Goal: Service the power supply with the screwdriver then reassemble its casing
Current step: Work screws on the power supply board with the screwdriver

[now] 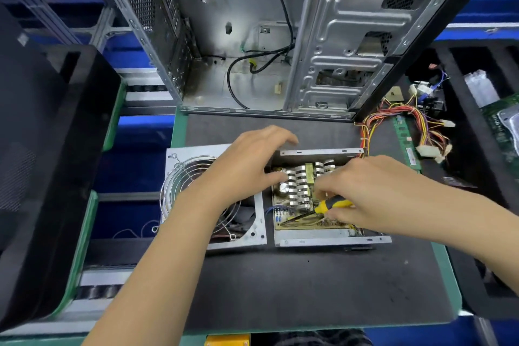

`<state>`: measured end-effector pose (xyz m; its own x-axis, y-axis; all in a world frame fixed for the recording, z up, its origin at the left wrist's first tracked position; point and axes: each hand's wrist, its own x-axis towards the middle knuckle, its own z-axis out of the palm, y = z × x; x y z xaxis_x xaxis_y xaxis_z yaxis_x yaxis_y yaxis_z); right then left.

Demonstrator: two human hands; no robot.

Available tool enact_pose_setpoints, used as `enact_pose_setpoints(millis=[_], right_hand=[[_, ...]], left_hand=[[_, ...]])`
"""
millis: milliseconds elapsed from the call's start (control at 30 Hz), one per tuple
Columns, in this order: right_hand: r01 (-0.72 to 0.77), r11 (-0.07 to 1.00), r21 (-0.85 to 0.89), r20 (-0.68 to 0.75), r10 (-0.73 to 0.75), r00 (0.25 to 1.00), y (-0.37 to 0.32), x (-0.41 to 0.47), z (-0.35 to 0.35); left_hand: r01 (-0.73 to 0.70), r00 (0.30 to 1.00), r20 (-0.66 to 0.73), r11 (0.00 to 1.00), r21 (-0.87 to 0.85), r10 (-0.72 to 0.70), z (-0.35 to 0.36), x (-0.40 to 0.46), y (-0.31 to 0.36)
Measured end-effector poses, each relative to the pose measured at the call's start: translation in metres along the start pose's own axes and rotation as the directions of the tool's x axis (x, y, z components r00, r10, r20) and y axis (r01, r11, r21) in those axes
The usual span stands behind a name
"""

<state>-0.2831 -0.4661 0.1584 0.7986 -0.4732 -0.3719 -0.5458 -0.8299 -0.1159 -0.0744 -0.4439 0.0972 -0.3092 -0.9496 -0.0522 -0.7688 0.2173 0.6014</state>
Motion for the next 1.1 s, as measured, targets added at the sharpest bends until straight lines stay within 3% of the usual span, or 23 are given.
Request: enact_pose_setpoints(millis=[300, 1100], right_hand=[[0.024, 0.996, -0.084, 0.056, -0.019, 0.998, -0.013, 0.013, 0.002], [0.003, 0.993, -0.12, 0.106, 0.01, 0.994, -0.016, 0.016, -0.001]], left_hand=[[0.028, 0.997, 0.069, 0.988, 0.153, -0.039, 0.013, 0.011, -0.006], [0.033, 0.999, 0.02, 0.967, 0.251, -0.039, 0.027, 0.017, -0.005]])
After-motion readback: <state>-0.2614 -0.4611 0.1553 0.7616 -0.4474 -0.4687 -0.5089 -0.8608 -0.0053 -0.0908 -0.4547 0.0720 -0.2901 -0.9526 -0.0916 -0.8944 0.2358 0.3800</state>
